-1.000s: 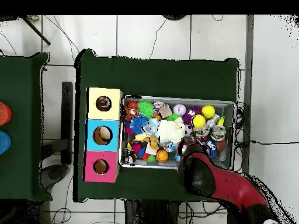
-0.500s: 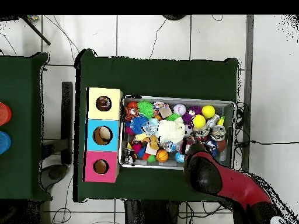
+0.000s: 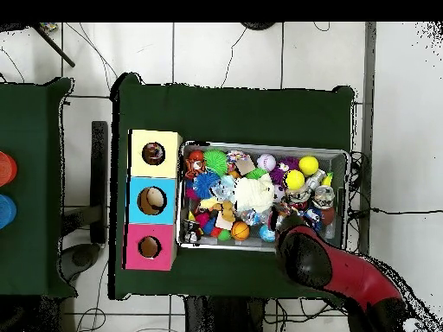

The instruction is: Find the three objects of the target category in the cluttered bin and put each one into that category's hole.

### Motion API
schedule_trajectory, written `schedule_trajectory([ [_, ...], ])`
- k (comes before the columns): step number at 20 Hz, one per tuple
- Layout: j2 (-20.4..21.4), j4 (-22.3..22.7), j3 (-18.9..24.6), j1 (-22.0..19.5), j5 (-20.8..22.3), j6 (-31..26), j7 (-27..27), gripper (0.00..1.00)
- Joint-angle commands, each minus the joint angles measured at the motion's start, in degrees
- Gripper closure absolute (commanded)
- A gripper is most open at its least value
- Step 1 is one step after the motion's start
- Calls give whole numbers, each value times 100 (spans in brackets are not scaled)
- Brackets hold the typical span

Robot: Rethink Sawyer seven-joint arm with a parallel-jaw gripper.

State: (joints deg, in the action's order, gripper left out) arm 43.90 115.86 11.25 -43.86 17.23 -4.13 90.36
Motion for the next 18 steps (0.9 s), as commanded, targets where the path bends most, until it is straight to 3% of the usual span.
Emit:
schedule_trajectory([
  [1,-186,-27,408,31,276,213,573,0],
  [7,-307,-108,441,-46,392,197,432,0],
  [12,-479,-306,783,-386,695,-18,26,0],
  [18,-577,-402,1076,-730,894,-170,-49,0],
])
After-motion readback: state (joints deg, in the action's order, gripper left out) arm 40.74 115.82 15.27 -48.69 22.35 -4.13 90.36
